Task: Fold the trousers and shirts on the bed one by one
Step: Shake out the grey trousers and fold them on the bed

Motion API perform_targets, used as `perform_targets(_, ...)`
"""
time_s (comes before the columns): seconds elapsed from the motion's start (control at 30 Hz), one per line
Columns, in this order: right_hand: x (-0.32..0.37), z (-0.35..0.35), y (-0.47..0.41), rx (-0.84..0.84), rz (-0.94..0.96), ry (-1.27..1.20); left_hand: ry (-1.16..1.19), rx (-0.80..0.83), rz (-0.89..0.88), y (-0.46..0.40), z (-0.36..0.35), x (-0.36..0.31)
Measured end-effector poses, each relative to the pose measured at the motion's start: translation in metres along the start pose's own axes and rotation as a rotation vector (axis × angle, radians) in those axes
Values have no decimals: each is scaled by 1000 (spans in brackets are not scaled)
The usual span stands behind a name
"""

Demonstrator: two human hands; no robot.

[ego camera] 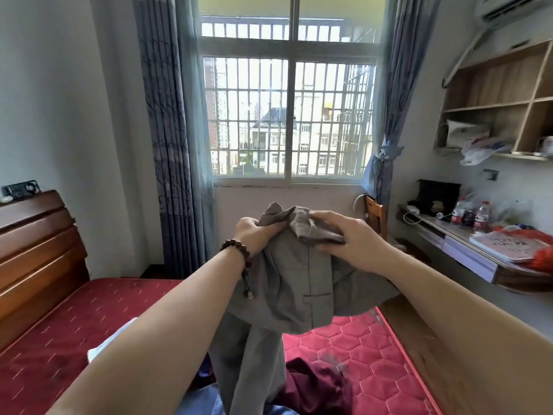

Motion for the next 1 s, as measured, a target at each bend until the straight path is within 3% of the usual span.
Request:
perform_targets(0.1, -8, 22, -13, -172, -89, 62, -107, -12, -57, 3, -5, -9)
perform_targets(0.2, -17, 22, -32, -157, -238, 49, -19, -73, -221, 25, -3, -38)
perform_targets(0.27, -28, 5, -40, -94, -371, -19, 17, 25, -316, 49, -18, -55)
perform_targets(0.37, -39, -18, -42, -83, -502, -188, -125, 217, -302, 67, -54, -41)
perform_targets(0.57, -44, -28, -44, -34, -477, -237, -240, 453, -117, 62, -59, -3)
perform_targets(0.77, -60, -4, -42, -25, -422, -135, -442, 513, -157, 72, -46, 17)
perform_targets(0.9, -59, 15, -46, 31, -243, 78, -506, 280, -187, 50, -3, 15)
perform_targets(1.0, -54, 17, -49, 107, -97, 250, -613, 202, -306, 37, 19, -1)
Point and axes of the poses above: each hand's wrist, its own y-axis away from the middle knuckle, its own z-axis out of the back of the hand, x = y × z, the point moved 10 cm from there along -y, towards the middle knuckle, and after that the axes turned 10 degrees about z, right-handed, at the moved point
